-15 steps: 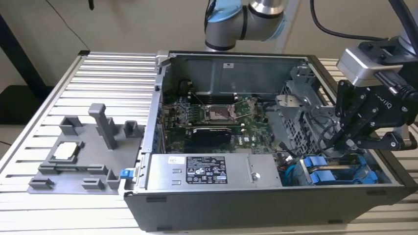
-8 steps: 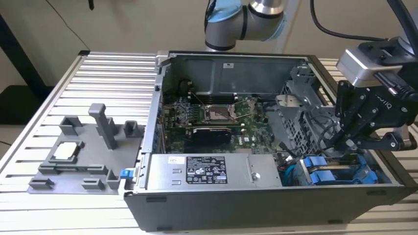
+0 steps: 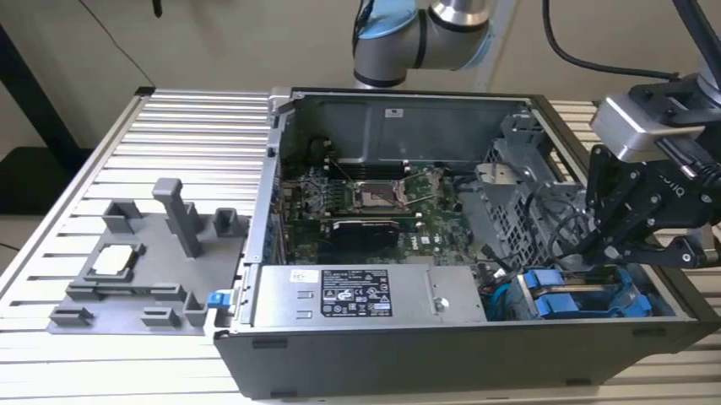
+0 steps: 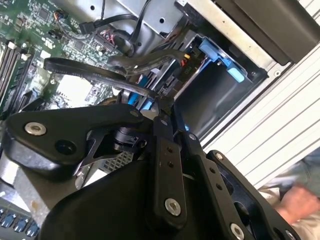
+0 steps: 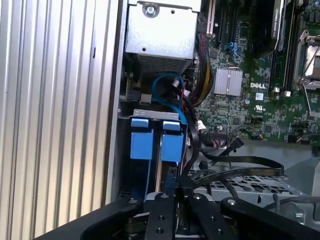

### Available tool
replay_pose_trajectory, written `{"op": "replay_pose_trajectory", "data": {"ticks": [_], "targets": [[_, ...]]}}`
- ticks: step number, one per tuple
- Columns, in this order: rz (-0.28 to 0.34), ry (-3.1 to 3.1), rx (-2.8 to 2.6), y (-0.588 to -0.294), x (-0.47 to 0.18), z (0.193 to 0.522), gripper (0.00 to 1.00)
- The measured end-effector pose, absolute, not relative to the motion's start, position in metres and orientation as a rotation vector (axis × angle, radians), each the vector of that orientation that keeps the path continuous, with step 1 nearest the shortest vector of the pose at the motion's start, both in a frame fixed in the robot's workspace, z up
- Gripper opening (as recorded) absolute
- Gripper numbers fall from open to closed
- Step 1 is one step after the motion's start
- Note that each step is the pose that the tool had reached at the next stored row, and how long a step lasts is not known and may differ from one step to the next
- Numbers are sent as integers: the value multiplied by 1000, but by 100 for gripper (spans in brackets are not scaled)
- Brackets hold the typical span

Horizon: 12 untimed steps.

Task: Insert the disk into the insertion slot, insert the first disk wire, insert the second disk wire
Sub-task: 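Insert the second disk wire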

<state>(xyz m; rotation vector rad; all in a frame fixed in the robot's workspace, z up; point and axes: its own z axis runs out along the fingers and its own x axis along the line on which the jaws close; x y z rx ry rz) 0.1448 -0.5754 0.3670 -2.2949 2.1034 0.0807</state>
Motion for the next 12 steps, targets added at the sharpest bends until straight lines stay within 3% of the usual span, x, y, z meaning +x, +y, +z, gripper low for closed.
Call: {"op": "replay_pose_trajectory", "data": {"ticks": [12], "targets": [[89, 2122, -2263, -579, 147, 352, 16]]}}
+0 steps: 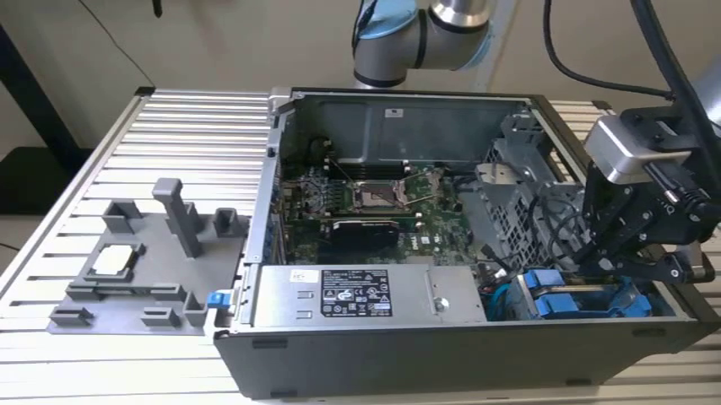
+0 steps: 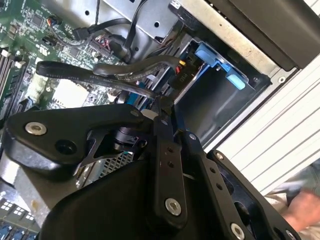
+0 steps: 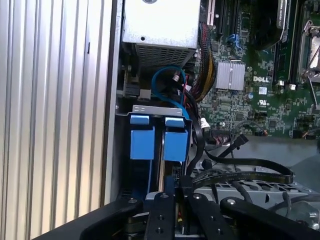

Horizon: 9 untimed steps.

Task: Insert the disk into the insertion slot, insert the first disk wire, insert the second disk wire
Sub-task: 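Insert the second disk wire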

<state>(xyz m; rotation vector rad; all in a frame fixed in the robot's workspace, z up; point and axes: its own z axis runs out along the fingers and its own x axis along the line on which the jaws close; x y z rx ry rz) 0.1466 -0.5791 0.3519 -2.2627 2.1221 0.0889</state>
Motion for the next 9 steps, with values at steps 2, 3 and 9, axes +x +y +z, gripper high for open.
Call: {"op": "replay_pose_trajectory", "data": {"ticks": [2, 3, 9], "targets": [[89, 2123, -2262, -579, 147, 352, 16], [89, 2123, -2261, -579, 147, 351, 16], [107, 2123, -2232, -579, 147, 347, 16]]}}
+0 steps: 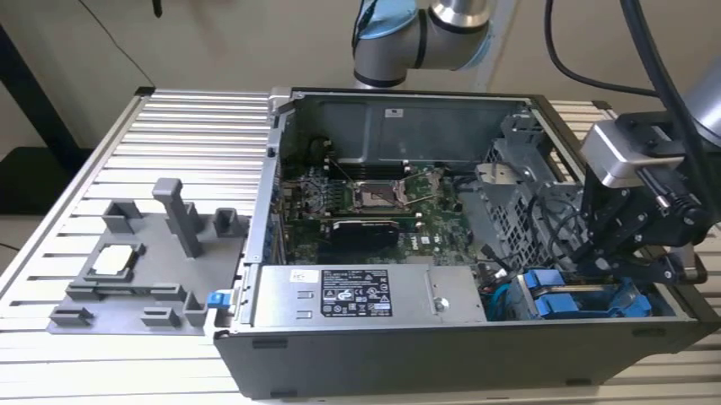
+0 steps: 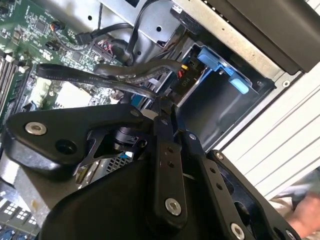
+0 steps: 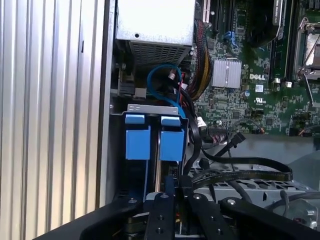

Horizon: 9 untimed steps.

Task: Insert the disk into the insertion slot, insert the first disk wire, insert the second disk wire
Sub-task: 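Insert the second disk wire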

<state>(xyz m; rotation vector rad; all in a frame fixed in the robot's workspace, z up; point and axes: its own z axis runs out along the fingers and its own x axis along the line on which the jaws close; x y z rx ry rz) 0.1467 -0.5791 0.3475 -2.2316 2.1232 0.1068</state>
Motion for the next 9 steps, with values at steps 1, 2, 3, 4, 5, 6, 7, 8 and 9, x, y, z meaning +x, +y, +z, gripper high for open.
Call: {"op": "replay_pose_trajectory", "data": {"ticks": [1, 2, 3, 4, 5, 6, 7, 8, 9], "targets": [[109, 2127, -2224, -579, 147, 347, 16], [111, 2133, -2216, -579, 147, 346, 16], [111, 2141, -2208, -579, 147, 345, 16], [111, 2148, -2200, -579, 147, 344, 16], [111, 2155, -2192, -579, 147, 344, 16], [111, 2162, -2185, -579, 148, 343, 16], [110, 2169, -2177, -579, 148, 343, 16], [110, 2176, -2170, -579, 148, 342, 16], [110, 2182, -2163, -579, 148, 342, 16]]}}
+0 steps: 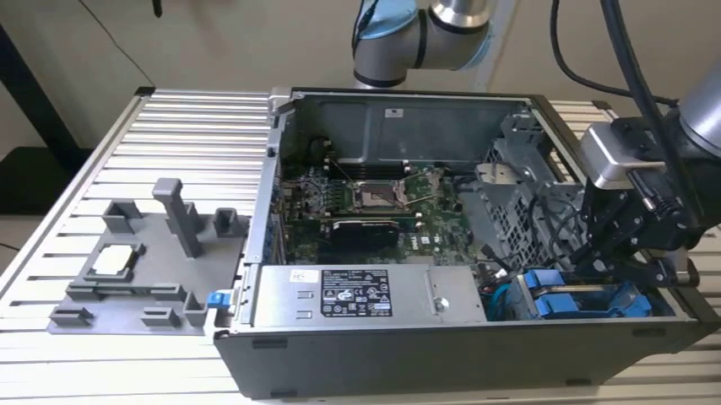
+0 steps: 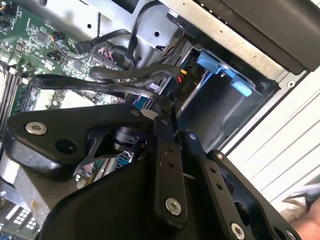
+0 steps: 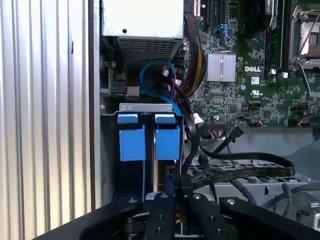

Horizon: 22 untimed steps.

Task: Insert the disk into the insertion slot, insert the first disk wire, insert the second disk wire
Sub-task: 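Insert the second disk wire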

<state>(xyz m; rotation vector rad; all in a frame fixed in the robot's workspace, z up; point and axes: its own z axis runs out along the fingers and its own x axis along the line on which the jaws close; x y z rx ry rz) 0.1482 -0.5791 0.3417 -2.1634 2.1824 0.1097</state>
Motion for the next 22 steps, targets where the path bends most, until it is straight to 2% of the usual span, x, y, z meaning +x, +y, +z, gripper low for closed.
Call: {"op": "replay_pose_trajectory", "data": {"ticks": [12, 14, 15, 22], "targets": [[109, 2204, -2139, -579, 148, 335, 16], [110, 2204, -2140, -579, 148, 335, 18], [109, 2204, -2140, -579, 148, 335, 24], [110, 2205, -2141, -579, 148, 347, 24]]}}
